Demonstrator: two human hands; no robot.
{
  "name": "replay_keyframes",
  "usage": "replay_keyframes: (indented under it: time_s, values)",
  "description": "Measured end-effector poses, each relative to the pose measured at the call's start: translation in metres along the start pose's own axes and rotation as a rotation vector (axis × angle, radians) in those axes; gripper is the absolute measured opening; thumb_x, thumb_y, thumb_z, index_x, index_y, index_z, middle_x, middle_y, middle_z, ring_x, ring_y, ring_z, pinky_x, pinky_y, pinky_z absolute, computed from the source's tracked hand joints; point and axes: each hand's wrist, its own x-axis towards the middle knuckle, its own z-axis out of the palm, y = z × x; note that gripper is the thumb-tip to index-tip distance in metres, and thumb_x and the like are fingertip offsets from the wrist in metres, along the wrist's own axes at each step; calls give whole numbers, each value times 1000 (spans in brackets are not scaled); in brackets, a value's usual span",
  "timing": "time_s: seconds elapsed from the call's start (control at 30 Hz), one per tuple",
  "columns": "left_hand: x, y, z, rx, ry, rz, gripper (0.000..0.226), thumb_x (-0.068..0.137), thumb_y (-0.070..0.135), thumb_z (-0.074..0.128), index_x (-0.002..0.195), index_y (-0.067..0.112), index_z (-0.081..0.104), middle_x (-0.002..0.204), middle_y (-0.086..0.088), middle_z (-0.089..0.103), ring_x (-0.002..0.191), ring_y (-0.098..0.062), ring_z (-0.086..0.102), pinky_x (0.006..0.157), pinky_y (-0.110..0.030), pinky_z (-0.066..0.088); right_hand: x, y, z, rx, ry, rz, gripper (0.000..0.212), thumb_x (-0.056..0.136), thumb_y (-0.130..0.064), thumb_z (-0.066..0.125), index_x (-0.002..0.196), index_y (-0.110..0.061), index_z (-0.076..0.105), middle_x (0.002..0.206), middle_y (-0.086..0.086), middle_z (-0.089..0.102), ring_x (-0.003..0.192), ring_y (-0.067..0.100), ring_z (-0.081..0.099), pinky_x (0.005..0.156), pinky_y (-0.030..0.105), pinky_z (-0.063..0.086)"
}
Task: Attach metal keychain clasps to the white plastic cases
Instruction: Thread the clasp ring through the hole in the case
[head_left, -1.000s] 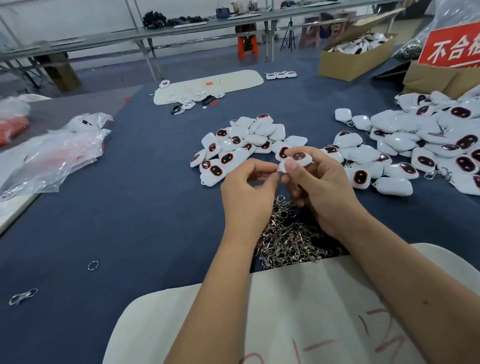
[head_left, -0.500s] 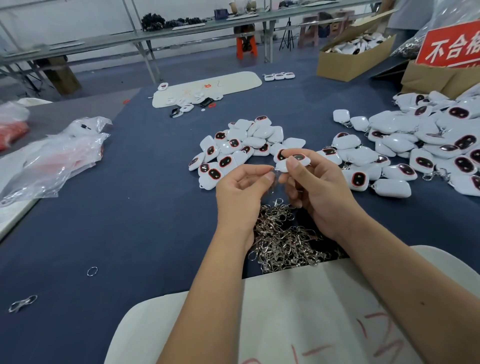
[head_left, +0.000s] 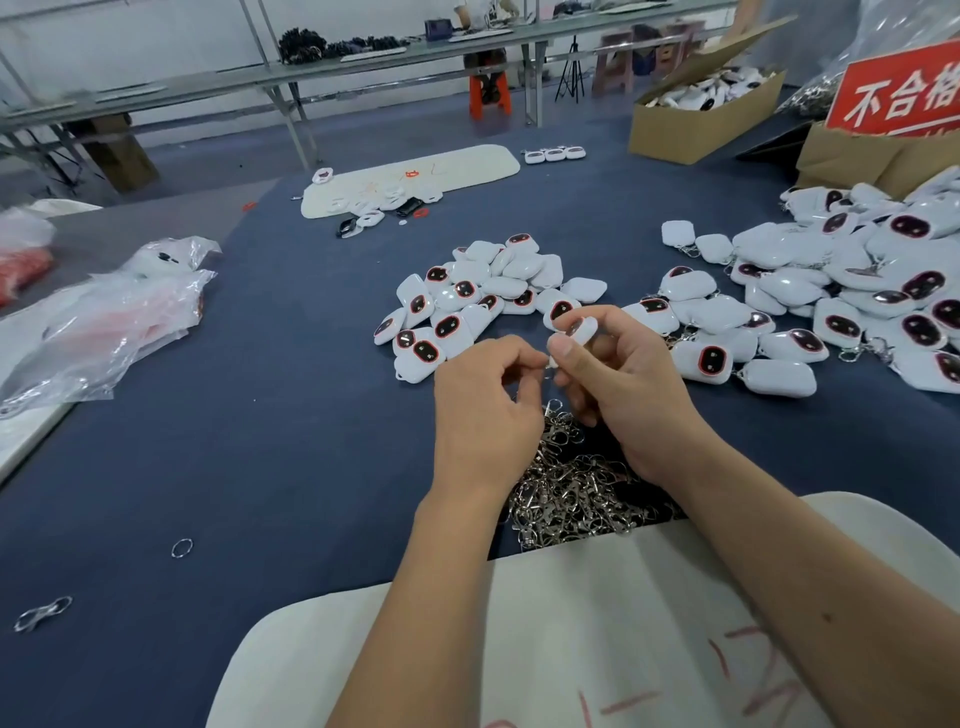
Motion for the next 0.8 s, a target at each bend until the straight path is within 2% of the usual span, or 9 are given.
replay_keyframes:
  time_s: [0.1, 0.2, 0.3, 0.37, 0.47, 0.6, 0.7, 0.8]
  values:
    - [1, 3, 4, -211, 74, -192, 13, 89, 6, 75, 88, 18, 74, 80, 10, 72, 74, -3, 66, 71, -17, 53, 0, -1, -1, 59, -14, 8, 17, 99, -22, 69, 111, -11, 65, 71, 7, 65, 51, 17, 49, 44, 24, 38]
    - [3, 5, 5, -459, 40, -394, 10, 91, 8, 76, 92, 18, 73, 89, 1, 76, 83, -9, 70, 79, -27, 57, 0, -2, -2, 95, -44, 2, 13, 101, -22, 65, 112, -14, 64, 76, 6, 67, 53, 17, 48, 46, 25, 37]
    - [4, 7, 3, -594, 6, -447, 11, 90, 5, 76, 95, 15, 74, 94, -10, 78, 93, -23, 73, 88, -37, 58, -1, -3, -2, 115, -48, 16, 17, 102, -22, 63, 117, -13, 63, 77, 4, 67, 54, 16, 49, 47, 25, 37]
    - [4, 8, 1, -645, 19, -455, 15, 88, 1, 77, 91, 16, 75, 86, -6, 77, 86, -16, 72, 85, -32, 59, 0, -4, -3, 117, -51, 21, 19, 103, -21, 62, 119, -11, 62, 76, 5, 66, 54, 16, 48, 48, 25, 37]
    - [3, 10, 0, -677, 56, -455, 18, 86, -2, 77, 89, 16, 75, 82, -4, 77, 84, -14, 72, 80, -24, 57, 0, -5, -3, 135, -62, 28, 21, 101, -23, 63, 119, -12, 63, 76, 5, 66, 53, 17, 47, 47, 25, 36]
    - [3, 11, 1, -676, 121, -456, 15, 86, -3, 77, 88, 12, 76, 83, -9, 76, 81, -17, 71, 83, -31, 58, 0, -5, -3, 129, -75, 21, 33, 94, -32, 67, 120, -12, 63, 76, 6, 66, 53, 16, 48, 47, 26, 36]
    - [4, 9, 1, -567, 108, -382, 17, 86, -5, 76, 85, 12, 77, 83, -9, 77, 78, -13, 69, 79, -28, 58, -1, -5, -3, 128, -73, 18, 32, 91, -34, 69, 116, -14, 64, 76, 6, 67, 52, 15, 48, 47, 25, 37]
    - [3, 6, 2, -385, 76, -287, 20, 86, -3, 76, 81, 16, 77, 78, 0, 75, 69, -9, 66, 69, -21, 54, -1, -5, -4, 126, -55, 20, 24, 91, -34, 70, 109, -18, 67, 75, 6, 66, 52, 15, 49, 46, 25, 37]
